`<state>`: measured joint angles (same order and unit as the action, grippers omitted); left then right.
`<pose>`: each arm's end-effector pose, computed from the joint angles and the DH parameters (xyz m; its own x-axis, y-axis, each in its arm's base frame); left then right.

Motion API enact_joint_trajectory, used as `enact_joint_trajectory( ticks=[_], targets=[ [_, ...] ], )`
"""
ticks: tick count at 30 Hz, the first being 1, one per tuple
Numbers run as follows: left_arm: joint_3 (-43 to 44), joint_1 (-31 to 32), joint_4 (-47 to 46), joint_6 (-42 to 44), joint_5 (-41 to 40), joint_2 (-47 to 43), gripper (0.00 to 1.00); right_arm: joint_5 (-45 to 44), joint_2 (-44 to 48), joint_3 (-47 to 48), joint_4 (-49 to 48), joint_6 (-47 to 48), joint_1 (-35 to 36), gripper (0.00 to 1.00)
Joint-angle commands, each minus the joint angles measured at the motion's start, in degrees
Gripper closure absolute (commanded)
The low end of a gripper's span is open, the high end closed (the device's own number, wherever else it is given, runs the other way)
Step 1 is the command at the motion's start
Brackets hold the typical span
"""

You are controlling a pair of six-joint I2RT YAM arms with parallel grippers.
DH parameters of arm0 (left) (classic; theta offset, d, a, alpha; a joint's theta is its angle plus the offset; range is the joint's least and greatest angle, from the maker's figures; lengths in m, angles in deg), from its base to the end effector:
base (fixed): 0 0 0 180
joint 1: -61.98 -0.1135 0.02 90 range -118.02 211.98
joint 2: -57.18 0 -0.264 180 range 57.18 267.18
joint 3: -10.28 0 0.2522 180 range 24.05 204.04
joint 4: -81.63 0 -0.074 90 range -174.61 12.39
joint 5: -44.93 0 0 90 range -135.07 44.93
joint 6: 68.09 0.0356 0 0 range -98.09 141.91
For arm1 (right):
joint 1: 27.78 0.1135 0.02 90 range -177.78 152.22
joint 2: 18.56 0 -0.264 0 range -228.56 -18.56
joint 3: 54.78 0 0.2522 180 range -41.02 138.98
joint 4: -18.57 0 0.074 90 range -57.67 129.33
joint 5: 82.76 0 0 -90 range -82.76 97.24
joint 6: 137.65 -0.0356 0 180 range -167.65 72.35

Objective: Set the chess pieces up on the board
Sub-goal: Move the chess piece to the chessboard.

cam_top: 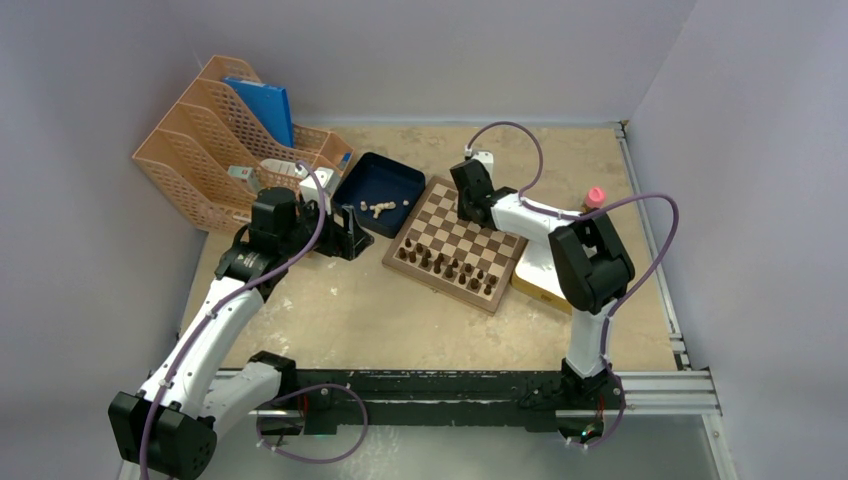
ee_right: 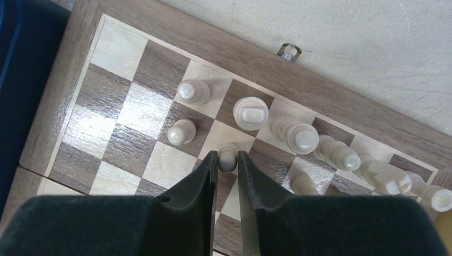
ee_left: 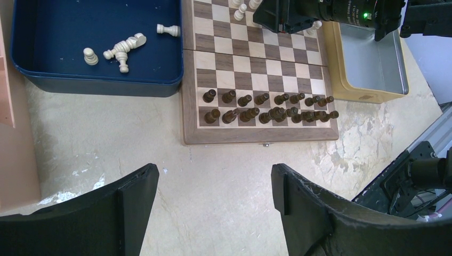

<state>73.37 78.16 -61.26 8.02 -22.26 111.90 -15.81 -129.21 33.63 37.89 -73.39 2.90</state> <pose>0.1985 -0.0720 0.3144 -0.5883 -0.0597 -0.8064 0.4554 0.7996 -0.3914 0.3738 0.2056 0.1943 -0.6084 0.1037 -0.7868 0.0518 0.9945 0.0910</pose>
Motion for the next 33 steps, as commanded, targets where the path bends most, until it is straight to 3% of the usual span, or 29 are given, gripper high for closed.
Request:
enact_joint_trajectory(
  ticks=[1,10,33],
  targets=[
    [0.35,-0.01,-2.78,0.71,1.19,-1.03,0.22,-1.17,0.85,1.19,1.19,-0.58,-0.35,0.77],
    [0.34,-0.06,-2.73,0.62,0.95,-1.19,0.22,0.26,2.17,1.49,1.2,-0.7,-0.35,0.72],
    [0.52,-0.01,-2.8,0.44,0.93,-1.05,0.22,1.45,1.34,1.68,0.5,-0.72,-0.35,0.74]
  ],
)
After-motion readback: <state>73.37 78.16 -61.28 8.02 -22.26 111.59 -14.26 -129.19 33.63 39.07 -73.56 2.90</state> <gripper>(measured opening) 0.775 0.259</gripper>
